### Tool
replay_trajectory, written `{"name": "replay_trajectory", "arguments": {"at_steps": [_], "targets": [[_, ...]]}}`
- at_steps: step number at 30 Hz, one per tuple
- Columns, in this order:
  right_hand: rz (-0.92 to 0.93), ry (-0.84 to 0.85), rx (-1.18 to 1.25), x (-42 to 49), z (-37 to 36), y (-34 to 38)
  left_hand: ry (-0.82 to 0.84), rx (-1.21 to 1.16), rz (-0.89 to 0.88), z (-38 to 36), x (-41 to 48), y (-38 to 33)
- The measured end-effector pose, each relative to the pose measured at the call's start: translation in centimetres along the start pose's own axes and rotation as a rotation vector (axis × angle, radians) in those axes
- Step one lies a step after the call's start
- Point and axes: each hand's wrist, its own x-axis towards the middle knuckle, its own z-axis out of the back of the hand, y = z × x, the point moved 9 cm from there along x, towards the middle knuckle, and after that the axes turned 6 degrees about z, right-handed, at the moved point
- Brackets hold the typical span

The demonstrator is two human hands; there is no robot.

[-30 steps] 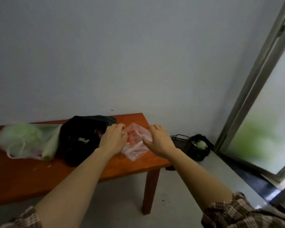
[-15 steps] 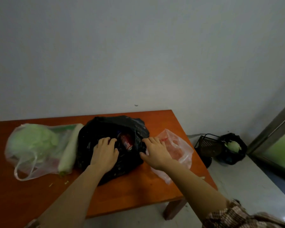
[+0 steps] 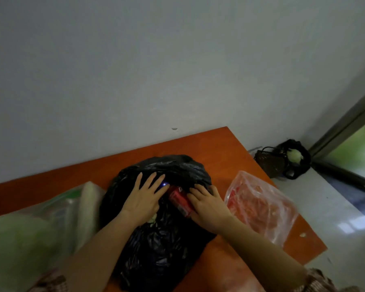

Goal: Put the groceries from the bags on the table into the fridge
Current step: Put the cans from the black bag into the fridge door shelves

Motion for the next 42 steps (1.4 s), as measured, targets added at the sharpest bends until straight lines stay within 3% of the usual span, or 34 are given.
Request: {"name": "replay_trajectory", "arguments": {"at_steps": [9,23,27,32,35,42], "targets": [[-0.183,0.063,0.181,2.6,-3.7,-1.9,0.185,-0.079,-0.152,-3.7,5.4,1.9],[-0.489,0.104,0.304,3.9,-5.8,-1.9,0.112,-0.077,-0.191,-4.8,8.5,1.3],[-0.496,0.042,0.397,2.9,-4.9,-2.4,0.043,-0.361,-0.135,-2.8,8.1,3.2],[-0.525,-0.059,0.645,0.8,-2.6,-3.1,-0.004,-0.952,0.118,0.2,5.7,6.9],[-0.551,-0.121,0.827,-0.6,-0.7,-3.3,-0.031,-1.052,0.174,2.9,4.5,7.1],[-0.559,-0.288,1.223,-8.2,5.0,-5.1,-0.067,-1.321,0.073,10.8,3.1,1.6]]}}
